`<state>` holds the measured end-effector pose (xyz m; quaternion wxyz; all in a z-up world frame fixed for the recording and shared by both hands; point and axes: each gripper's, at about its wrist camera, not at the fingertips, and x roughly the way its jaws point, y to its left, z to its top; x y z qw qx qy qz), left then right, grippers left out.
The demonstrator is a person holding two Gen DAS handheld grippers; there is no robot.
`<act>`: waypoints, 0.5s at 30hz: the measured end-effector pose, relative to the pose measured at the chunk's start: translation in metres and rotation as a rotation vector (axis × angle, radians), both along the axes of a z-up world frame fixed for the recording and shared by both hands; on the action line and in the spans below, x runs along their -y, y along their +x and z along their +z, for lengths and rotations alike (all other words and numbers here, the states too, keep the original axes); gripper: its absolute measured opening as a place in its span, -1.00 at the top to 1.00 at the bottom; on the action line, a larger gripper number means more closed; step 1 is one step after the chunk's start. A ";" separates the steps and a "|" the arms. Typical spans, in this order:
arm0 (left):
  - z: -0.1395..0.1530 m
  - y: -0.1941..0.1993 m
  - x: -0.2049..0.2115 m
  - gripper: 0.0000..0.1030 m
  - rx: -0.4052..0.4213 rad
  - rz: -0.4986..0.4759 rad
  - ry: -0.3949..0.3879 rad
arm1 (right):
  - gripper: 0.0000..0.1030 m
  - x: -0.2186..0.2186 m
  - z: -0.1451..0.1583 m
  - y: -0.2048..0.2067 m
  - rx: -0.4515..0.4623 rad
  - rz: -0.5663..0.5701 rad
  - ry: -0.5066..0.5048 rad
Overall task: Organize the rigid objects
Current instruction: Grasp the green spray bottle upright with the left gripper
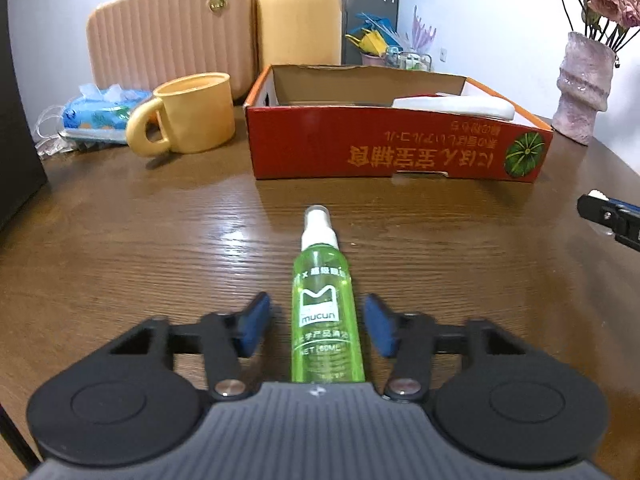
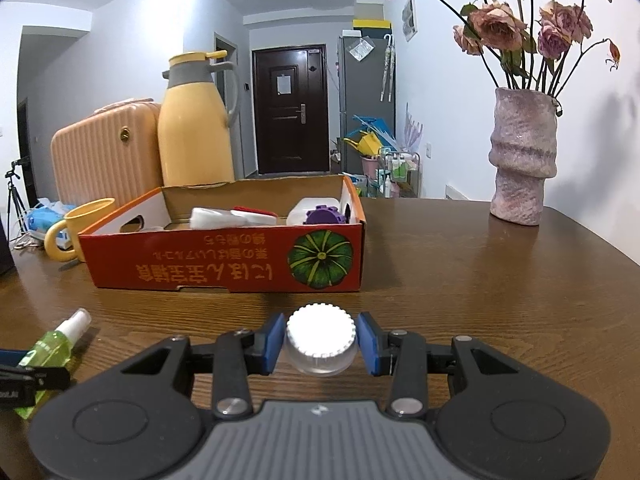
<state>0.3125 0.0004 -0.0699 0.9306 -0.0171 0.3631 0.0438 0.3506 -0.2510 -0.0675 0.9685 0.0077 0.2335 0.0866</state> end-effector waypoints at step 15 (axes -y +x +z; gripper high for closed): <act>0.012 -0.006 -0.013 0.38 0.052 0.037 -0.063 | 0.24 -0.009 0.001 -0.017 0.017 0.023 0.013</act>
